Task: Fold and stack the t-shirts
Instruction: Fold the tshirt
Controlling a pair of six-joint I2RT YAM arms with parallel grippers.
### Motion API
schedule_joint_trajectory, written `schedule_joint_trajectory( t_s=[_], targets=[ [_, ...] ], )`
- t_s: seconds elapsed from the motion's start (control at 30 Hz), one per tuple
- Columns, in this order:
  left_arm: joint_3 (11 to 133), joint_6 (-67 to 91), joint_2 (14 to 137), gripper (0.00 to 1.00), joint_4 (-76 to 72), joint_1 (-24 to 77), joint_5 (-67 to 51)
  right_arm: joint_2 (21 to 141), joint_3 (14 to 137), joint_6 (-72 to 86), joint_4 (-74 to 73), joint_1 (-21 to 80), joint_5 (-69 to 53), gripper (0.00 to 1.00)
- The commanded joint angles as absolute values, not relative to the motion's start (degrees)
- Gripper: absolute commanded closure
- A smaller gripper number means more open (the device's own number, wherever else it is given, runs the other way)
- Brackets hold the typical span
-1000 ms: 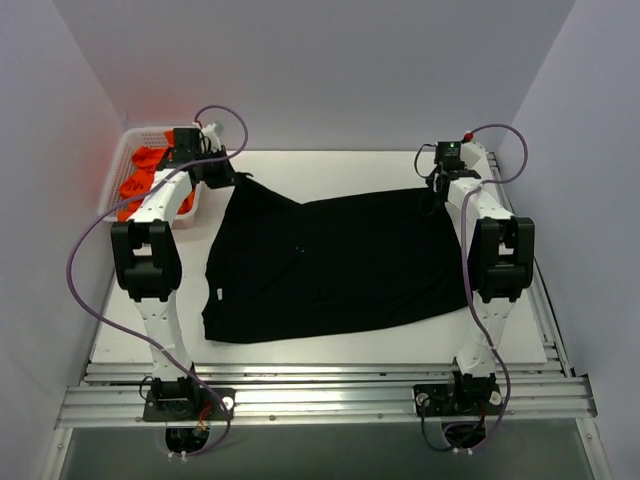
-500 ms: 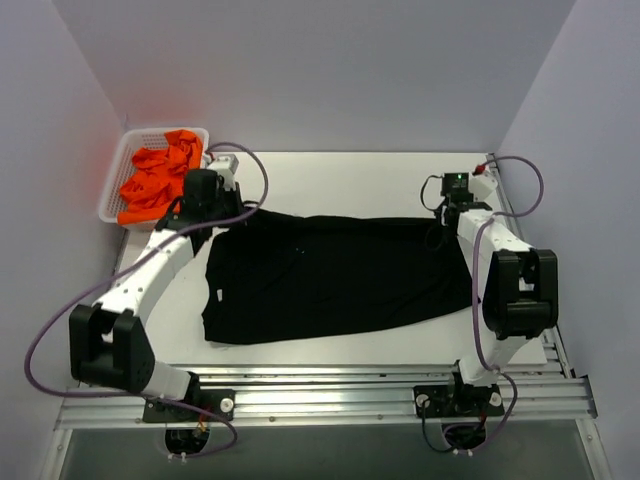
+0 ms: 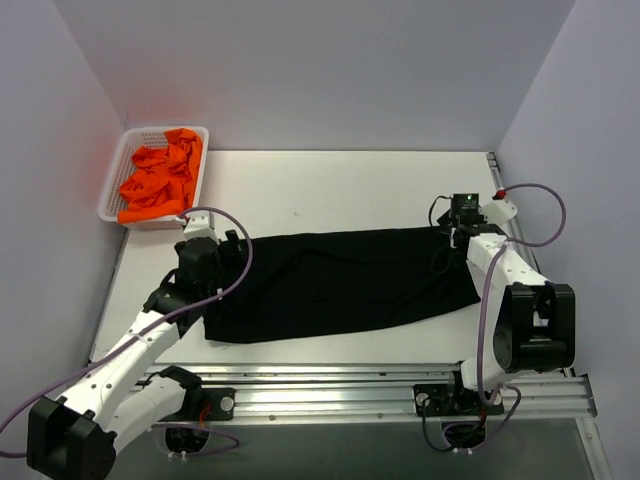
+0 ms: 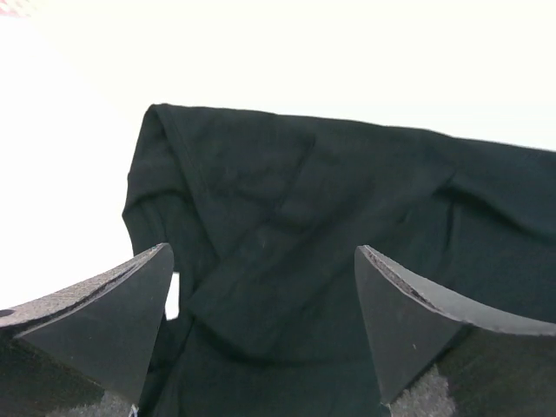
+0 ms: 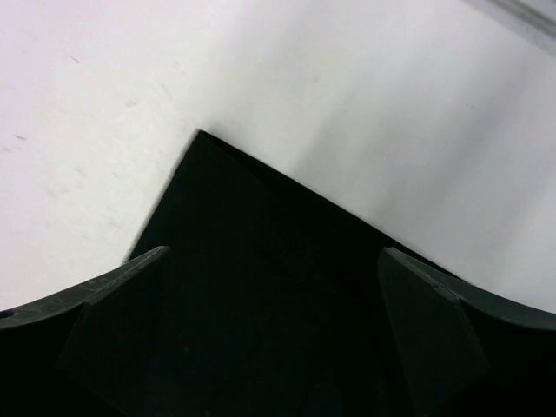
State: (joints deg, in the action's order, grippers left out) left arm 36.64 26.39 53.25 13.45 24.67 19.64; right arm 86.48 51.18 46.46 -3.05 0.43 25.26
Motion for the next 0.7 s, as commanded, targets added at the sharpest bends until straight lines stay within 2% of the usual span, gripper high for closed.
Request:
schedule_joint_trajectory(
  t_s=[0.0,0.17,0.23,0.27,0.3,0.37,0.47,0.5,0.53,0.67],
  targets=[
    [39.64,28.21,54.13,0.06,8.18,24.96,23.47,82.18,56.25,47.03,-4.57,0.26,28.66,0.0],
    [40.87,31.37,63.18,0.06,5.72,25.05,24.26,84.11,57.13,45.18,-0.72,2.54,24.79,0.03],
    [40.96,33.21,67.21,0.06,3.53,25.48,23.38,85.94,57.22,44.74,0.26,4.12,24.61,0.11],
    [40.87,33.66,68.45,0.06,2.56,25.75,22.25,86.65,57.13,44.56,2.26,5.44,24.61,0.16],
    [40.87,34.01,69.6,0.04,1.77,26.19,21.98,87.44,57.22,44.04,2.81,5.97,24.35,0.36],
    [41.04,35.68,72.33,0.0,1.32,26.89,21.8,90.34,57.48,43.77,4.04,6.85,23.03,0.51],
    [40.87,38.49,74.0,0.28,2.46,27.51,21.62,94.73,58.62,42.37,5.36,7.82,21.19,0.75],
    [40.52,39.11,74.26,0.49,2.46,27.68,21.8,95.88,59.06,41.93,5.62,7.91,20.66,0.92],
    [40.52,39.46,75.22,0.58,2.55,27.95,22.23,98.41,60.11,41.66,5.71,7.91,20.31,0.99],
    [42.97,39.9,81.02,0.83,3.34,28.21,22.5,104.32,62.31,41.31,5.97,8.0,18.11,1.0]
  ],
)
